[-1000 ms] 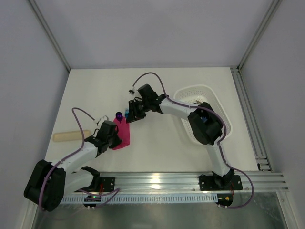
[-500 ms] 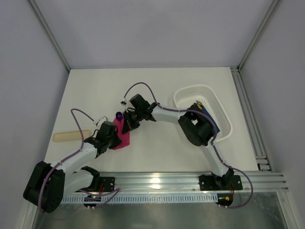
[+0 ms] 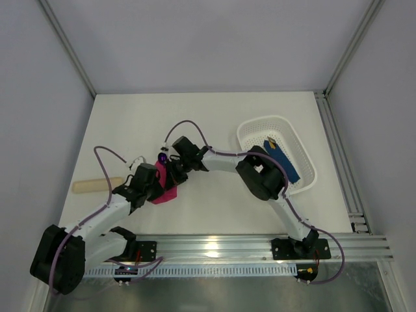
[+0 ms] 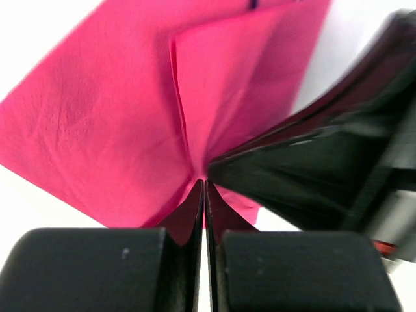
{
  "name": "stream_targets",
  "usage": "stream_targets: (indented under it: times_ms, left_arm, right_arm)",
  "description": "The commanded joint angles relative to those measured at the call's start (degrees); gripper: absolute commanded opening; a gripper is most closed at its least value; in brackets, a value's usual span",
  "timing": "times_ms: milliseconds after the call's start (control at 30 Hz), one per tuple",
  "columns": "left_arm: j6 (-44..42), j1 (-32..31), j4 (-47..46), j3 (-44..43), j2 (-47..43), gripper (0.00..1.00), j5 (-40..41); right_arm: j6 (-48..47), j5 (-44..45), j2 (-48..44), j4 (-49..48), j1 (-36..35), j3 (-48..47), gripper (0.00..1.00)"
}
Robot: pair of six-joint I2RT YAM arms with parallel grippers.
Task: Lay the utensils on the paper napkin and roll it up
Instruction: Roll the napkin at the center of the board.
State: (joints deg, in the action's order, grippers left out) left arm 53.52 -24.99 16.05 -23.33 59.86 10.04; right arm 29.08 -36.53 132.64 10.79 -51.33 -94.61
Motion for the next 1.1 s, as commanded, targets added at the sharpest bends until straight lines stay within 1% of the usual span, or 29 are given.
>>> stream_targets:
  times_ms: [0, 133, 200, 300, 367, 500, 700, 867, 1067]
  left_arm:
    - [-1.7, 0.6, 2.8, -5.0, -2.5, 0.00, 3.2]
    - [-3.2, 3.3, 4.0, -8.4, -2.3, 0.00, 3.7]
    - [-3.5, 5.8, 3.6, -10.2, -0.2, 0.00, 2.2]
    - [-3.8, 7.6, 2.1, -11.6, 3.9, 0.00, 0.5]
    - [-3.5, 8.9, -0.4, -11.3, 5.8, 0.00, -0.7]
    - [-2.0, 9.4, -5.2, -9.3, 9.9, 0.00, -3.3]
    - [-0.6, 9.5, -10.3, -6.4, 12.8, 0.00, -3.5]
    - [-0.9, 9.7, -8.9, -5.8, 13.5, 0.00, -1.4]
    - [-0.7, 10.5, -9.1, -4.0, 14.6, 0.00, -1.2]
  right_arm:
    - [0.4, -0.3, 0.2, -1.6, -0.4, -0.9, 0.04]
    - [0.4, -0.1, 0.1, -2.1, -0.6, 0.1, 0.04]
    - [0.4, 0.0, 0.0, -2.5, -0.6, 0.7, 0.04]
    - [0.6, 0.0, -0.3, -3.1, -0.6, 1.6, 0.04]
    - [0.6, 0.0, -0.3, -3.3, -0.6, 2.0, 0.04]
    - [0.6, 0.1, -0.1, -3.6, -0.7, 2.5, 0.04]
    - [0.5, 0.6, -0.3, -3.5, -0.7, 2.8, 0.04]
    - [1.0, 1.0, -0.1, -3.3, -0.6, 3.1, 0.04]
    - [1.6, 0.7, -1.3, -4.1, -0.7, 5.0, 0.04]
